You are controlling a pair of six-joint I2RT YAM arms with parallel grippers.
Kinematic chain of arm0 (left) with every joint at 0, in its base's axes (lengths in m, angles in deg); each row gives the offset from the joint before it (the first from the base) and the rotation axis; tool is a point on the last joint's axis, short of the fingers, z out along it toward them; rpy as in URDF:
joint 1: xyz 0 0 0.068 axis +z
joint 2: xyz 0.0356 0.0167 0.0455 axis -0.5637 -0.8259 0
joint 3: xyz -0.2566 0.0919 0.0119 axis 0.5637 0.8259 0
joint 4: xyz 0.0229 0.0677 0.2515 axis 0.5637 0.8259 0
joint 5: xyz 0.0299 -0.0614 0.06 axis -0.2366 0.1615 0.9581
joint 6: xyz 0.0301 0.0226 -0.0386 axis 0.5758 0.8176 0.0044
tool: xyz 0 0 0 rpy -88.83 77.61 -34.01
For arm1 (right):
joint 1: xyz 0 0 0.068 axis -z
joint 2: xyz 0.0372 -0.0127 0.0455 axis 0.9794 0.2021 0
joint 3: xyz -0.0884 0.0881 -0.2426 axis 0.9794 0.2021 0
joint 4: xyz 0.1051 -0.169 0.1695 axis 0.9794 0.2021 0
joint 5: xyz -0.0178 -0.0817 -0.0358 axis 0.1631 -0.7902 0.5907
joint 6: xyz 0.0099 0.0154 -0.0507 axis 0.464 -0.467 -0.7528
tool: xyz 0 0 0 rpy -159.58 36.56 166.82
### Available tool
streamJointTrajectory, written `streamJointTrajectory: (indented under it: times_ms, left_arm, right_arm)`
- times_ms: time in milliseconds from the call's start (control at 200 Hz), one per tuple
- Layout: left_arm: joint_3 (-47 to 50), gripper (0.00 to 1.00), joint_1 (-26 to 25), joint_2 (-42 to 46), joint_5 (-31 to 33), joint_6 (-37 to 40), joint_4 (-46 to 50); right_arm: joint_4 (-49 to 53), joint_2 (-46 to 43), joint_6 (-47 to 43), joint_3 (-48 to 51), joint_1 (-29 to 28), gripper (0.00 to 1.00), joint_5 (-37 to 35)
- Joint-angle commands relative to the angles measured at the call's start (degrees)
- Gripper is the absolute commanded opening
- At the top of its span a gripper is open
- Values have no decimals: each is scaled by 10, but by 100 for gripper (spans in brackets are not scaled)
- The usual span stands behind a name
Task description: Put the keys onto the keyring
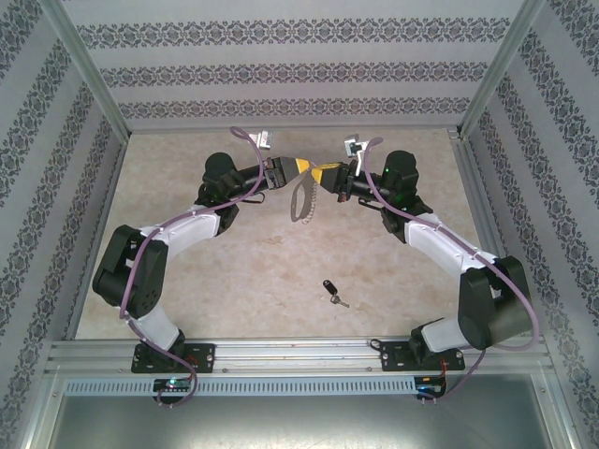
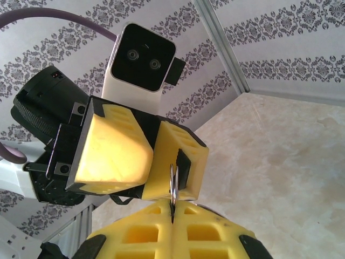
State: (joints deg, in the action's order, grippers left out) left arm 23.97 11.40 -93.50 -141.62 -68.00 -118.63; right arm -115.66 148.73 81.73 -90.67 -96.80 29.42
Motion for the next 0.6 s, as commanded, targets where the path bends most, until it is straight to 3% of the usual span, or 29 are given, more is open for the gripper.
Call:
streamJointTrajectory:
  times_ms: [0, 335, 445, 595]
  left_arm:
    - [-3, 24, -7, 18, -11, 2, -26]
    - [-6, 14, -9, 18, -6, 8, -16]
    - [-9, 25, -13, 19, -6, 6, -20]
    - [-16, 27, -17, 19, -9, 6, -18]
  right_arm:
    - [-36, 5, 8, 2, 5, 0, 13]
    - [-32, 8, 7, -1, 5, 0, 16]
    - [-31, 8, 6, -1, 6, 0, 16]
    - [-30, 8, 6, -2, 6, 0, 16]
